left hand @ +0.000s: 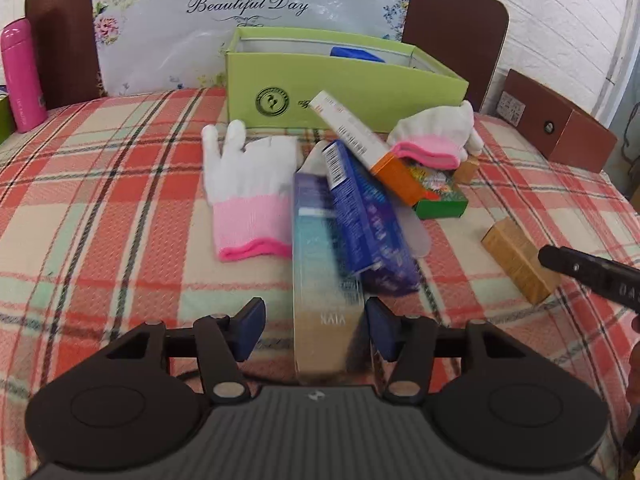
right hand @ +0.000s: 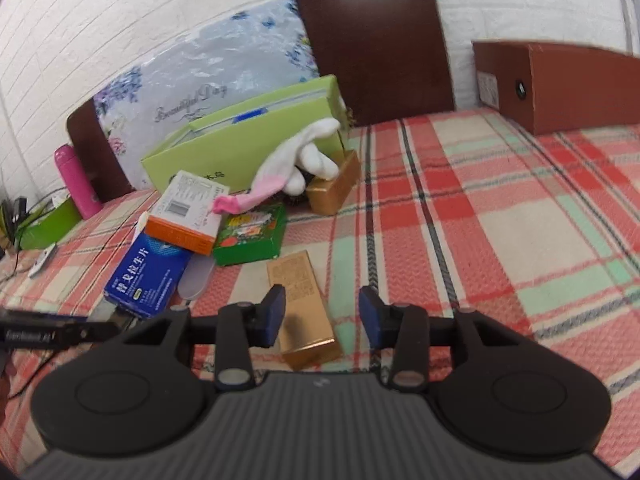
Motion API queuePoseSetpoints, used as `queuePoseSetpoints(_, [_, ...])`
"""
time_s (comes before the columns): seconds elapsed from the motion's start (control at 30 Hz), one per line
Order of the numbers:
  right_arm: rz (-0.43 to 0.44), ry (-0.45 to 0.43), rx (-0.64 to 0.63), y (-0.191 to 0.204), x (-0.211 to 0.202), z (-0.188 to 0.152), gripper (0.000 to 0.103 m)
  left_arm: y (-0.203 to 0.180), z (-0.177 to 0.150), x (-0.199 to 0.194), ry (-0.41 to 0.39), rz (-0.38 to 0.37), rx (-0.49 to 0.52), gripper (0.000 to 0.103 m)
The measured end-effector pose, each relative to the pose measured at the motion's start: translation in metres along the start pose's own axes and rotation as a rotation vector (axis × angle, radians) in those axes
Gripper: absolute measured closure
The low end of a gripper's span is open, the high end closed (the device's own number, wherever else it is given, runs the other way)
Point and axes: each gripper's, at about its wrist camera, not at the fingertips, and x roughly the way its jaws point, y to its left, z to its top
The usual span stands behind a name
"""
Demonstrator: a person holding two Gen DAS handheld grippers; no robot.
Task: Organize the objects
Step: 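Grasp the teal-white box with the left tool while the right tool grasps the gold box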
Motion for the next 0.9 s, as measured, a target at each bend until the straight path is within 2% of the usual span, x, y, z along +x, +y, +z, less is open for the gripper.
queuePoseSetpoints(0.07, [-0.005,-0.005,-0.061,0.008,0.0,0.001,0.048,-0.003,0.003,0.006,-0.001,0.005,0.012,0.044])
queuePoseSetpoints(0.23, [-0.053,0.021,-0.181,0.026,0.018,-0.003,0.048,-0.008,0.003,0.015,-0.019,0.028,0.038,0.046])
queuePoseSetpoints(0.27, [-0.054,0.047,-0.182,0.027,0.022,-0.005,0.059,-0.008,0.003,0.013,-0.022,0.019,0.04,0.056])
queuePoseSetpoints(0.3, [-0.046,0.068,-0.17,0.028,0.025,-0.006,0.071,-0.009,0.002,0.01,-0.019,0.007,0.047,0.056])
queuePoseSetpoints(0.33, [-0.025,0.078,-0.152,0.029,0.024,-0.009,0.071,-0.012,0.001,0.008,-0.007,-0.013,0.069,0.056])
queuePoseSetpoints(0.4, [0.054,0.094,-0.152,0.035,0.02,-0.012,0.071,-0.016,-0.004,0.004,0.007,-0.044,0.115,0.056])
queuePoseSetpoints(0.47, [0.086,0.102,-0.167,0.042,0.019,-0.015,0.071,-0.018,-0.007,0.004,0.003,-0.038,0.139,0.054])
queuePoseSetpoints(0.53, [0.069,0.098,-0.186,0.046,0.021,-0.015,0.07,-0.019,-0.005,0.007,-0.002,-0.02,0.132,0.052])
queuePoseSetpoints(0.67, [0.038,0.089,-0.196,0.05,0.023,-0.012,0.061,-0.02,0.0,0.016,-0.012,0.017,0.123,0.045])
queuePoseSetpoints(0.77, [0.03,0.097,-0.209,0.051,0.025,-0.012,0.06,-0.022,0.002,0.021,-0.018,0.031,0.114,0.04])
queuePoseSetpoints(0.87, [0.022,0.105,-0.216,0.053,0.029,-0.014,0.06,-0.023,0.004,0.024,-0.024,0.037,0.107,0.04])
queuePoseSetpoints(0.9, [0.018,0.103,-0.218,0.054,0.03,-0.014,0.06,-0.024,0.005,0.024,-0.026,0.035,0.107,0.046])
